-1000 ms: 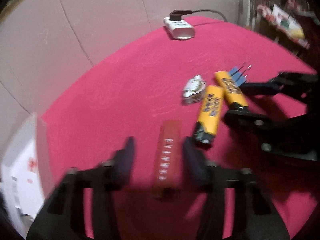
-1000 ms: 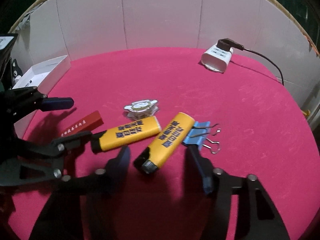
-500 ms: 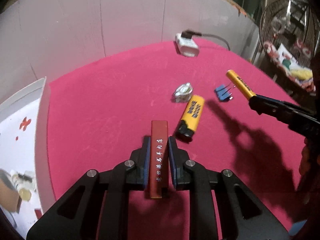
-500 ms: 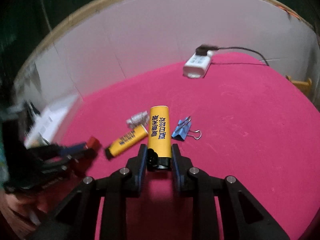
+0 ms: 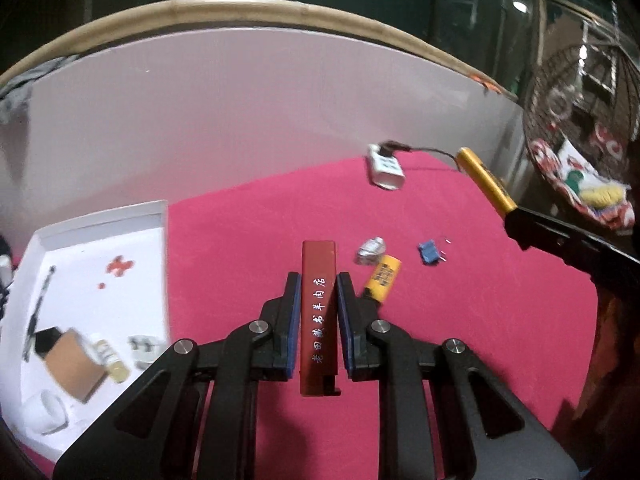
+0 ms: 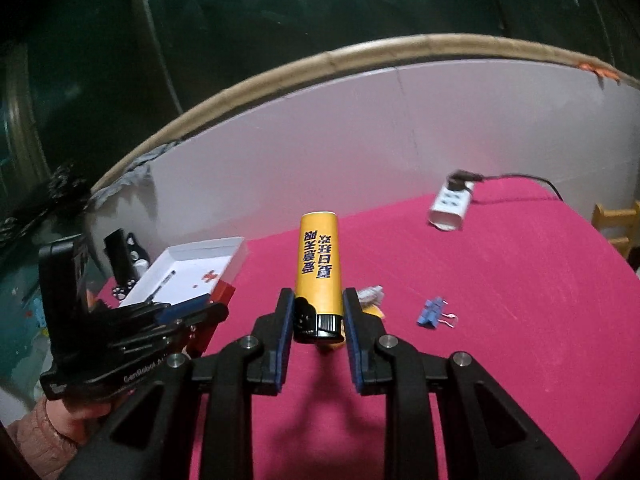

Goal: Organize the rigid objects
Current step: 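Carry the red and yellow lighters into the white tray and open both tools, then grasp the other yellow lighter with the left tool while the right tool grasps the blue binder clip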

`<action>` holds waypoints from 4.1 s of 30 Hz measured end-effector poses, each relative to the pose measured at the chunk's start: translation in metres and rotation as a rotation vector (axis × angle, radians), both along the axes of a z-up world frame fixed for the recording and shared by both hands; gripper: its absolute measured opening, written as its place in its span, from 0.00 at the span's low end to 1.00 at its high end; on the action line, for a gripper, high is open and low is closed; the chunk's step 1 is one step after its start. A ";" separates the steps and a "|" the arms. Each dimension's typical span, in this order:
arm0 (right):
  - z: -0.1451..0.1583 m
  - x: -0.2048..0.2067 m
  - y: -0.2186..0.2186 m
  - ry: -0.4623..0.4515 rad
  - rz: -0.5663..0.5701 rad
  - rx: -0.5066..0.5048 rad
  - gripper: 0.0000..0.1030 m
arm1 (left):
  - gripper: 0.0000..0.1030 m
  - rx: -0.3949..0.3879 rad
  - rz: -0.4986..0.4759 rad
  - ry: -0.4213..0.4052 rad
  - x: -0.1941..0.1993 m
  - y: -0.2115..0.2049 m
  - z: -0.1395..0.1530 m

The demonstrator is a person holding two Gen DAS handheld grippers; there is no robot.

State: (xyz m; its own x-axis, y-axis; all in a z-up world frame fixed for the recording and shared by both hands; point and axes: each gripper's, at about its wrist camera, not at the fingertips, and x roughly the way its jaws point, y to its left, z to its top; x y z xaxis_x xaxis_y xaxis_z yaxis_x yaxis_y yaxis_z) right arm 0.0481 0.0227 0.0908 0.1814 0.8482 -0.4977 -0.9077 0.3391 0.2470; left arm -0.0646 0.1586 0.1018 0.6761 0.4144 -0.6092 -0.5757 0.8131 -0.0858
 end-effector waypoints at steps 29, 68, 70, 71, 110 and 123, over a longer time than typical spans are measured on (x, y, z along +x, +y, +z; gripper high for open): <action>-0.023 -0.140 0.190 -0.087 0.365 -0.191 0.22 | 0.16 0.015 0.562 0.006 -0.180 0.107 -0.016; -0.042 -0.163 0.199 -0.164 0.238 -0.149 0.80 | 0.91 0.023 0.694 -0.026 -0.198 0.119 -0.021; -0.037 -0.156 0.191 -0.154 0.222 -0.127 0.81 | 0.92 0.031 0.703 -0.017 -0.198 0.118 -0.019; -0.034 -0.153 0.186 -0.148 0.215 -0.115 0.84 | 0.92 0.037 0.706 -0.012 -0.197 0.116 -0.018; -0.093 0.098 0.038 -0.160 -0.184 -0.343 0.83 | 0.92 -0.091 -0.094 0.192 0.084 0.008 -0.070; -0.096 0.095 0.053 -0.162 -0.117 -0.367 0.27 | 0.88 -0.035 -0.211 0.257 0.125 -0.005 -0.085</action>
